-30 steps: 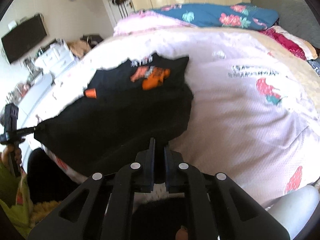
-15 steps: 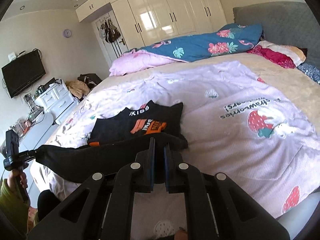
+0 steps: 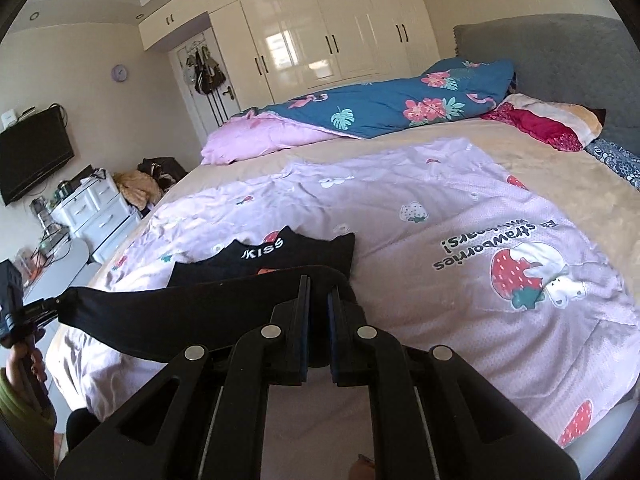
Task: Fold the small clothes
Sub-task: 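Lift the hem with both grippers and fold it over toward the collar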
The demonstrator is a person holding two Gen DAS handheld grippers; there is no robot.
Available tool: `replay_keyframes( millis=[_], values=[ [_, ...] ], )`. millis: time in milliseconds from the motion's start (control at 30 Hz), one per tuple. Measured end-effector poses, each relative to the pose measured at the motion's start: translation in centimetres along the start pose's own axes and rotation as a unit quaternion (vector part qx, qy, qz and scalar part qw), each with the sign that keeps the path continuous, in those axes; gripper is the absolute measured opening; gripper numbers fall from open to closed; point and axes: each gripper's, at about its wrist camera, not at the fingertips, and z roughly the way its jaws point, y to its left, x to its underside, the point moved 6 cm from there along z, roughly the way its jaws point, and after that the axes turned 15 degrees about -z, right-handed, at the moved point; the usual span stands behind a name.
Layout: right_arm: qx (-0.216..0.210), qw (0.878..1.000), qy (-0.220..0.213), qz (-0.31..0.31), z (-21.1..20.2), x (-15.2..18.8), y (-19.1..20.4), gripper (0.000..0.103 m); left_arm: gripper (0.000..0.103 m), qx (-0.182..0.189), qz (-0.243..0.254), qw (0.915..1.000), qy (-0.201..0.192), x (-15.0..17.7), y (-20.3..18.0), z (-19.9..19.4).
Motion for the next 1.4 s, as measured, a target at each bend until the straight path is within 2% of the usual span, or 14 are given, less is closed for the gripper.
replay_keyframes(
  millis=[433,800,1400],
  values=[
    [0.029,0.999,0.011,-0.015,3.8,-1.7,-0.7,0.007,0.002,-0.012,-0.006,0.9998,-0.011,-2.6,0.2,3.4],
    [0.035,0.999,0.021,-0.012,8.2,-3.1,-1.6,0.007,0.002,-0.032,-0.009,0.9994,-0.008,-4.3,0.9,6.9],
    [0.053,0.997,0.055,-0.019,14.0,-2.2,-2.4,0.007,0.002,-0.063,-0.019,0.9977,0.018,-5.3,3.1,12.9]
  ],
)
